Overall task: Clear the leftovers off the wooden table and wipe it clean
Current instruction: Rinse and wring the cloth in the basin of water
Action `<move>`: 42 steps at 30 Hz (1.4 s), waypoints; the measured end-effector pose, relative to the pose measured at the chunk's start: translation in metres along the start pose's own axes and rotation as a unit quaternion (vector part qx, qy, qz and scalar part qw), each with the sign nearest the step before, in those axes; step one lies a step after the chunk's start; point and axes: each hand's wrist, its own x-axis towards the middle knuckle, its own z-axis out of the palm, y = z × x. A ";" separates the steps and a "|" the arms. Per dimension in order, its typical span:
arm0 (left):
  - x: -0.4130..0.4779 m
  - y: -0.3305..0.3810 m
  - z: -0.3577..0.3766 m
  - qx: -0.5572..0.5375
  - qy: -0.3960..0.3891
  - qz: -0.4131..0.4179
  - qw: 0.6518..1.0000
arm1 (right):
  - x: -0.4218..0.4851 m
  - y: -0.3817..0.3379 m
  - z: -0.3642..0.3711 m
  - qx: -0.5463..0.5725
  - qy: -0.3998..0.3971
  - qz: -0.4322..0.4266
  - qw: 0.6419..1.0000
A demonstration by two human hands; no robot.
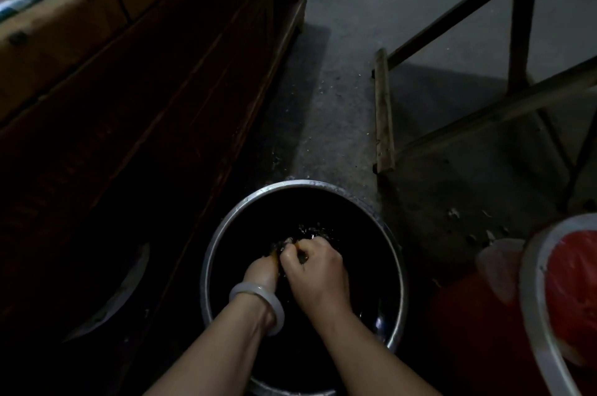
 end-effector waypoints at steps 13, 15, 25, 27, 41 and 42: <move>0.002 -0.012 -0.007 0.174 0.091 0.025 0.980 | 0.004 0.055 0.006 -0.218 -0.077 0.122 0.965; 0.000 -0.013 -0.001 0.167 0.110 0.003 0.980 | -0.004 0.052 0.014 -0.208 -0.108 0.135 0.963; -0.007 0.001 -0.003 -0.221 -0.092 -0.118 0.964 | -0.016 0.013 0.006 0.158 -0.045 0.019 0.986; -0.010 0.001 -0.004 -0.238 -0.132 -0.131 0.953 | -0.018 0.007 0.006 0.145 -0.012 0.003 0.989; -0.017 0.003 0.012 0.047 0.045 0.059 0.996 | 0.015 0.022 -0.010 -0.144 -0.041 0.034 0.988; -0.011 -0.001 0.009 0.067 0.063 0.086 0.992 | 0.018 0.025 -0.008 -0.167 -0.042 0.032 0.985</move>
